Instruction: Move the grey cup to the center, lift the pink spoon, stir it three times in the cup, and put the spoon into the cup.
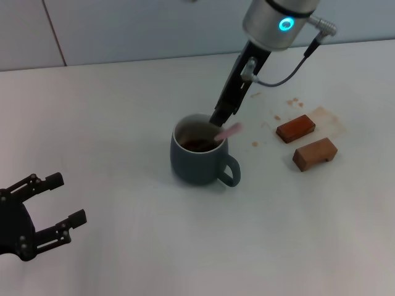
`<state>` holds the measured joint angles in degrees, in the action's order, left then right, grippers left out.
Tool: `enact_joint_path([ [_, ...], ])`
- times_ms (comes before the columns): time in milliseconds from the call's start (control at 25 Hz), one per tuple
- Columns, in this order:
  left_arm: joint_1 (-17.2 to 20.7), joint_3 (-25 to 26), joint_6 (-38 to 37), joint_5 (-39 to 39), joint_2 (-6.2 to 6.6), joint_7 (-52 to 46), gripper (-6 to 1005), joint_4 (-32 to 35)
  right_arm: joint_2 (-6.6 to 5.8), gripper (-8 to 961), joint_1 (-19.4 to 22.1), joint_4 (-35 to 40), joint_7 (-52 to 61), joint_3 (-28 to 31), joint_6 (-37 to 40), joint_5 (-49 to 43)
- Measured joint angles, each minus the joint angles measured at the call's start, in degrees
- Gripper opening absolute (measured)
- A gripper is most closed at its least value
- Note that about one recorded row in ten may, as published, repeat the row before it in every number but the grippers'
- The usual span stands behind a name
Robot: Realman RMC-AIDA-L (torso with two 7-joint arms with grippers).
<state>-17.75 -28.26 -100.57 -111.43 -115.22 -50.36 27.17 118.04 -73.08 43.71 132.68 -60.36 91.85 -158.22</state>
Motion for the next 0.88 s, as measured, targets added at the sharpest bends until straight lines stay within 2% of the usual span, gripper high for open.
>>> enact_joint_path([
  [120,-0.04,0.01,-0.16,0.05,0.01,-0.06,812,0.05,1.24,162,3.17,4.16,-1.18,-1.07,-1.67,1.29],
  [200,-0.13,0.0,-0.21,0.07,0.05,-0.12,812,0.06,1.3,163,6.54,8.06,-1.62,-2.36,-3.04,5.36],
  [280,-0.27,0.03,-0.24,0.08,0.12,-0.15,812,0.08,1.16,238,11.06,13.49,-3.16,-2.7,-3.77,11.36],
  [400,-0.67,0.07,-0.31,0.08,0.33,-0.27,812,0.08,1.1,351,22.05,23.71,-9.28,-1.39,-4.54,23.81],
  [480,-1.01,0.1,-0.29,0.07,0.49,-0.46,812,0.08,1.04,410,30.58,27.72,-16.8,0.32,-5.5,35.33],
  [520,-1.31,0.13,-0.28,0.08,0.67,-0.6,812,0.11,1.01,440,35.51,28.57,-21.38,1.49,-6.59,42.09],
  [640,-2.29,0.18,-0.32,0.1,1.0,-1.38,812,0.16,0.72,528,44.9,25.89,-30.37,5.08,-8.42,55.95],
  [720,-3.0,0.17,-0.35,0.12,1.26,-2.17,812,0.17,-0.15,551,48.48,21.1,-35.11,8.42,-7.07,61.03],
  [800,-4.0,0.04,-0.39,0.11,1.64,-3.37,812,0.47,-2.15,574,49.82,15.11,-37.36,11.5,-4.25,62.35],
  [880,-4.0,0.04,-0.39,0.11,1.64,-3.37,812,0.47,-5.11,597,50.04,7.67,-40.12,14.18,-0.97,61.86],
])
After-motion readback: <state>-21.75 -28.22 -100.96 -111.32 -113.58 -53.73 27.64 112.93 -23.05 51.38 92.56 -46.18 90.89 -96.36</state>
